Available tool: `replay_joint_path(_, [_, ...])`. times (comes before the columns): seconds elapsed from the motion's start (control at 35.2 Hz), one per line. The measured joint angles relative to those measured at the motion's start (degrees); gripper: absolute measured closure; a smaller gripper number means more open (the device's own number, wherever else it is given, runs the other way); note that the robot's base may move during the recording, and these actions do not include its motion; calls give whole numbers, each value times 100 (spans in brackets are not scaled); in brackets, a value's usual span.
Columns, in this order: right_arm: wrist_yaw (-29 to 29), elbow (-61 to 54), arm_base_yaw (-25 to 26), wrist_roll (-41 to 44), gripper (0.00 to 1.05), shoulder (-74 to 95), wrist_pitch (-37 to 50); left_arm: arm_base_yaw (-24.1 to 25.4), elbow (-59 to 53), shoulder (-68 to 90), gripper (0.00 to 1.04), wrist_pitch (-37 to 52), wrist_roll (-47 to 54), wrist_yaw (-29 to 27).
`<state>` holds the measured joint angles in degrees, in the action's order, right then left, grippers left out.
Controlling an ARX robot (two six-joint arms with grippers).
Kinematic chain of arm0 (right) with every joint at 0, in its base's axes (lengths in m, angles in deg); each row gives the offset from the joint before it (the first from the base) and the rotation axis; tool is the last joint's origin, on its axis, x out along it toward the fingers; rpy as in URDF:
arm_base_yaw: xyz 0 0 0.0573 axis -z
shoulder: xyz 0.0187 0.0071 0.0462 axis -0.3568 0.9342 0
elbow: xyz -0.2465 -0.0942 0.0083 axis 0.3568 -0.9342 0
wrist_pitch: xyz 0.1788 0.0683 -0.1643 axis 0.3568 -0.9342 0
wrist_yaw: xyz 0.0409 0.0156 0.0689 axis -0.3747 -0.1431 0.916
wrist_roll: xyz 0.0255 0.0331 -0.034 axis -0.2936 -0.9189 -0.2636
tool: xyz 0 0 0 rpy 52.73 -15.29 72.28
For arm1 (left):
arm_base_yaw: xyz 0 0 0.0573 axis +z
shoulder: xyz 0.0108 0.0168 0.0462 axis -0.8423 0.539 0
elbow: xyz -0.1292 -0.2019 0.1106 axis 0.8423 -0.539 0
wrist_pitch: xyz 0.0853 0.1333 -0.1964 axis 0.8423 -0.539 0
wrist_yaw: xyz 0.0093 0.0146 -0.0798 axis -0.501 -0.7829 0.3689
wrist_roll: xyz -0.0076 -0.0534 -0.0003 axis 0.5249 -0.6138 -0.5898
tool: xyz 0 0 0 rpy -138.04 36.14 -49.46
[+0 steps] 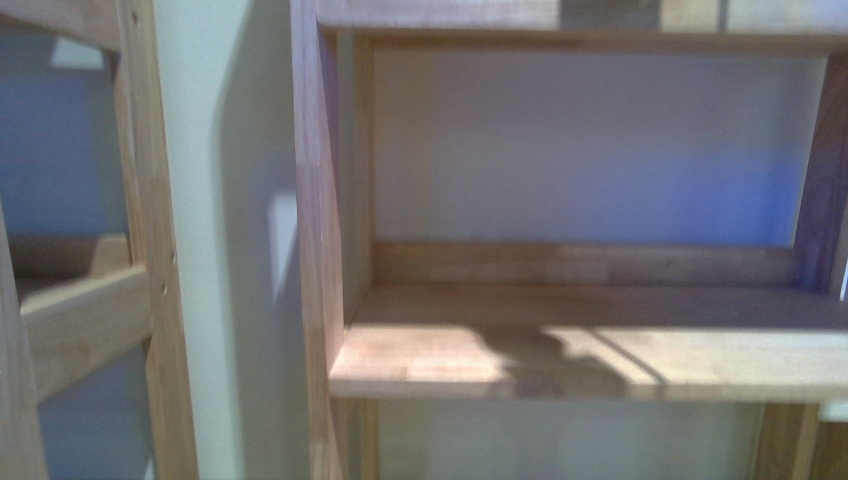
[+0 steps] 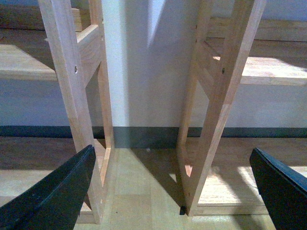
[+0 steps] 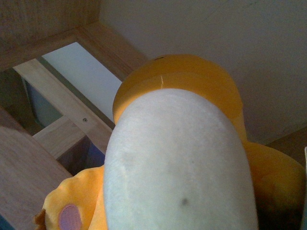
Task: Put away toys
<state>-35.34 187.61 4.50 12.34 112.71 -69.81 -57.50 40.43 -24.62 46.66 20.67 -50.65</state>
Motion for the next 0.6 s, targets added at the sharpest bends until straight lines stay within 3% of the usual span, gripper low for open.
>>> replay_joint_path(0.6, [186,2647,-157,-463,91,1808,-844,0,0,0,6,0,-2,0])
